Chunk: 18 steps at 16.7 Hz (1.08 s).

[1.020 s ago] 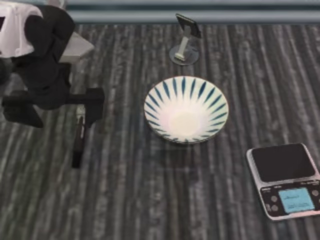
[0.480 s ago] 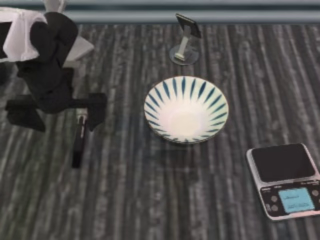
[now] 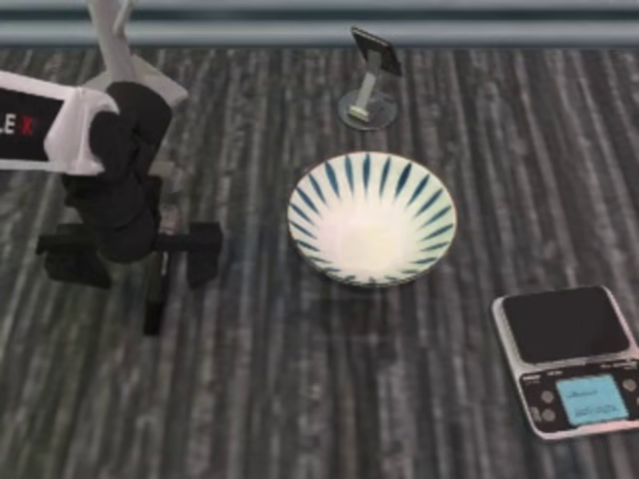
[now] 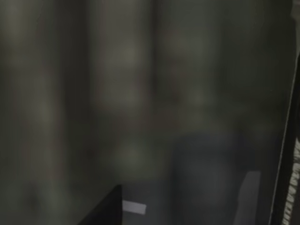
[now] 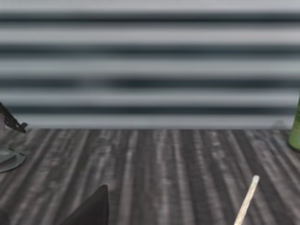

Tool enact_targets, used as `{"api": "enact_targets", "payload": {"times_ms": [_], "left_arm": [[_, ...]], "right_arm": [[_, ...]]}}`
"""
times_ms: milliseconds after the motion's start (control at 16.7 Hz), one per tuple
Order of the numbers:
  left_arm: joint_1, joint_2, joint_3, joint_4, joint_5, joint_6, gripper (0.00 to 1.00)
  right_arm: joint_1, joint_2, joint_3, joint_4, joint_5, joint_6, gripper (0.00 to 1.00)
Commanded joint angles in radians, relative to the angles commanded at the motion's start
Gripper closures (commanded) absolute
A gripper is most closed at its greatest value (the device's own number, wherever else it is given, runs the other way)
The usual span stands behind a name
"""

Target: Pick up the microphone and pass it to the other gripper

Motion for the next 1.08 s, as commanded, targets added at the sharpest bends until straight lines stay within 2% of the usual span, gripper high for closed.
{"api": "enact_targets", "payload": {"times_ms": [240, 1020, 1080], "left_arm": [[0.0, 0.002, -0.001, 0.003, 0.0, 0.0, 0.0], [0.0, 0.002, -0.001, 0.003, 0.0, 0.0, 0.98], [0.0, 0.002, -0.001, 0.003, 0.0, 0.0, 1.0]], "right_arm": [[0.0, 0.0, 0.0, 0.0, 0.0, 0.0, 0.0], [0.0, 0.0, 0.0, 0.0, 0.0, 0.0, 0.0], [0.0, 0.0, 0.0, 0.0, 0.0, 0.0, 0.0]]}}
